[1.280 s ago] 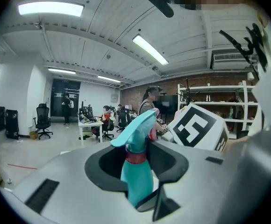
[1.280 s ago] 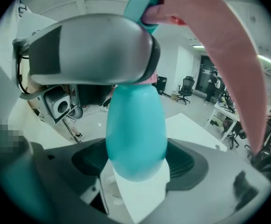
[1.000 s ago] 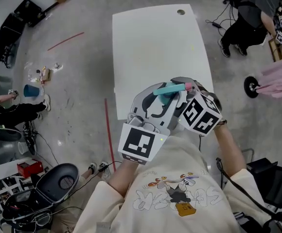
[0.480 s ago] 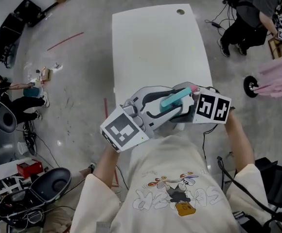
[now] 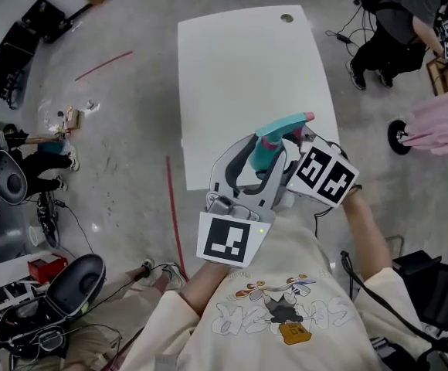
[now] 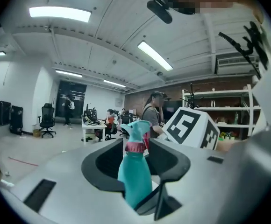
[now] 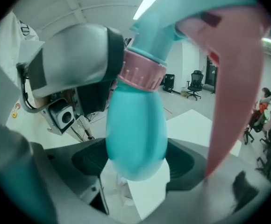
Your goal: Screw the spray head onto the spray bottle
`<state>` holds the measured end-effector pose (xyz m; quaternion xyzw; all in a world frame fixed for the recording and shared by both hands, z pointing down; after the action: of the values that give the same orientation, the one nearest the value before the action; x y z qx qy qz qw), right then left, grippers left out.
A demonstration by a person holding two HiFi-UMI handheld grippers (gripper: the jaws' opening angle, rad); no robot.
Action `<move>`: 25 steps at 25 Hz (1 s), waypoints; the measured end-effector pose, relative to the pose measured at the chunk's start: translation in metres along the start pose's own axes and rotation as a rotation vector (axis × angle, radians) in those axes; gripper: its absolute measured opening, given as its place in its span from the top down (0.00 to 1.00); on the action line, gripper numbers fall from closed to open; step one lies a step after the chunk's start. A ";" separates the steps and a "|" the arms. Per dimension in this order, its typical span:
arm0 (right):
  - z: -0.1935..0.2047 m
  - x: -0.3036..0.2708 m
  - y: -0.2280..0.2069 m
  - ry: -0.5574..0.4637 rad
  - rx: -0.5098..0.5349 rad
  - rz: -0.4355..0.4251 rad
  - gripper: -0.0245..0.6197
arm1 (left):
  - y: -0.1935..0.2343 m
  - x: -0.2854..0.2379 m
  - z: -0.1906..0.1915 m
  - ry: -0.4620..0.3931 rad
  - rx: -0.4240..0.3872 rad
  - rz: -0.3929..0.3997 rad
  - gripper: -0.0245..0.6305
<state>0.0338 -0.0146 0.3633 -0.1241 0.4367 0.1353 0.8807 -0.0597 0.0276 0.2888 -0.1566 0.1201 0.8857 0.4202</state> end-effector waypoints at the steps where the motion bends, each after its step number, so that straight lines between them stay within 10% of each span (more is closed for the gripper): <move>1: -0.003 0.000 0.001 0.009 0.008 0.014 0.37 | 0.000 -0.002 -0.001 0.016 -0.020 0.002 0.70; 25: 0.002 0.004 -0.011 0.257 0.207 0.473 0.37 | 0.002 -0.014 -0.005 0.144 -0.064 0.001 0.75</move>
<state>0.0418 -0.0235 0.3624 0.0555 0.5731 0.2748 0.7700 -0.0521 0.0150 0.2894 -0.2332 0.1218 0.8757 0.4049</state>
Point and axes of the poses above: the fingertips, and each gripper's own axes: x backward along the fingers, y to its left, z out of its underside, the point moved 9 cm from there along x, backward along the fingers, and after that the axes turned 11 degrees about y, right-handed, at the moved point
